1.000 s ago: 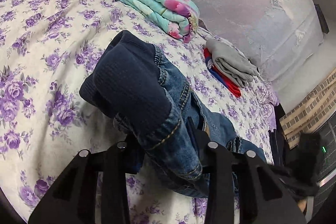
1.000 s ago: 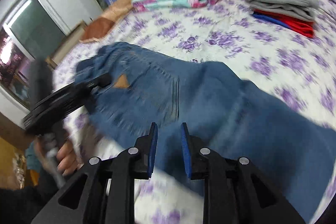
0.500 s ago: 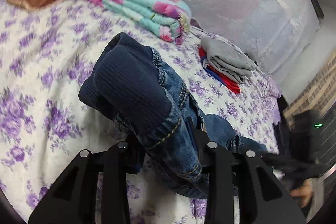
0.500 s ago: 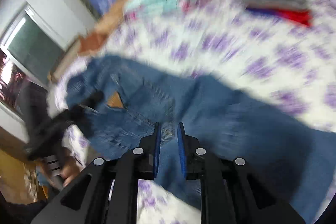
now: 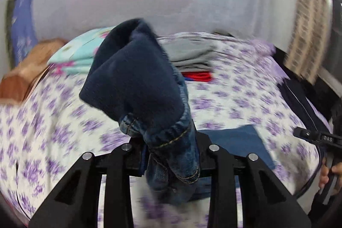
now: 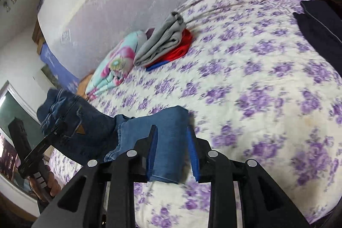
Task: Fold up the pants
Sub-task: 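Grasp the waistband with the left tool and fold it over the legs, then grasp the folded jeans bundle with the left tool, then the right tool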
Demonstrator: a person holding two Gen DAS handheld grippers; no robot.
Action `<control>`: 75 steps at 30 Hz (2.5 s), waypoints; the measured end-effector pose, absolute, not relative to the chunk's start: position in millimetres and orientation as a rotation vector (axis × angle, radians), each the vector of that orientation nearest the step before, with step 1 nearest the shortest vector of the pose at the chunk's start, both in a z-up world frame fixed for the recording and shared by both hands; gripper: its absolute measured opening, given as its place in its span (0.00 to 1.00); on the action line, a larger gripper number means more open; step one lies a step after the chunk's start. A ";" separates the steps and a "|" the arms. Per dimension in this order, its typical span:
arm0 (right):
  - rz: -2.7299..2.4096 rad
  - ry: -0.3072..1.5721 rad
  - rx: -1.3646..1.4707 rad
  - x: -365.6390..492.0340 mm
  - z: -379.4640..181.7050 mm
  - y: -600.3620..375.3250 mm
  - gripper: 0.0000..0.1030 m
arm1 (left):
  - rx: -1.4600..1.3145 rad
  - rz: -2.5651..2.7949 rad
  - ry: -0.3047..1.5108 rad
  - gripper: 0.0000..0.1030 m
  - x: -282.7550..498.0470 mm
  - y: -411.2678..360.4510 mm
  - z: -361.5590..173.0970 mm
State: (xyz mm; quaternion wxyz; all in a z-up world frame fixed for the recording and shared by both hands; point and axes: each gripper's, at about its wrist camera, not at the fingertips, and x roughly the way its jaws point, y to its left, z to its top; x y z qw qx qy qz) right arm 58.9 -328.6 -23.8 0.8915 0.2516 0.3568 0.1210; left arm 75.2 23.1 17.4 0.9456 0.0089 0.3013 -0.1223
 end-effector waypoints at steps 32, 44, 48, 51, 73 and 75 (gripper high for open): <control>0.400 0.942 0.222 91.0 -54.6 -243.4 0.28 | -0.100 -0.604 1.019 0.15 131.8 -47.7 -48.8; 0.528 0.919 0.089 129.7 7.8 -185.1 0.41 | -0.250 -0.578 0.991 0.01 111.5 22.3 -43.5; 0.661 1.030 0.028 186.8 3.0 -119.4 0.23 | -0.240 -0.627 1.024 0.01 98.3 20.3 -49.9; 0.613 1.129 -0.042 221.7 -19.3 -87.0 0.12 | -0.191 -0.618 1.040 0.01 97.7 8.9 -63.9; 0.423 0.791 0.277 81.6 19.7 -238.1 0.93 | -0.597 -0.535 1.050 0.75 121.8 112.5 -87.1; 0.345 0.807 0.349 59.3 -0.6 -268.5 0.93 | -0.652 -0.534 1.109 0.75 129.9 110.1 -105.8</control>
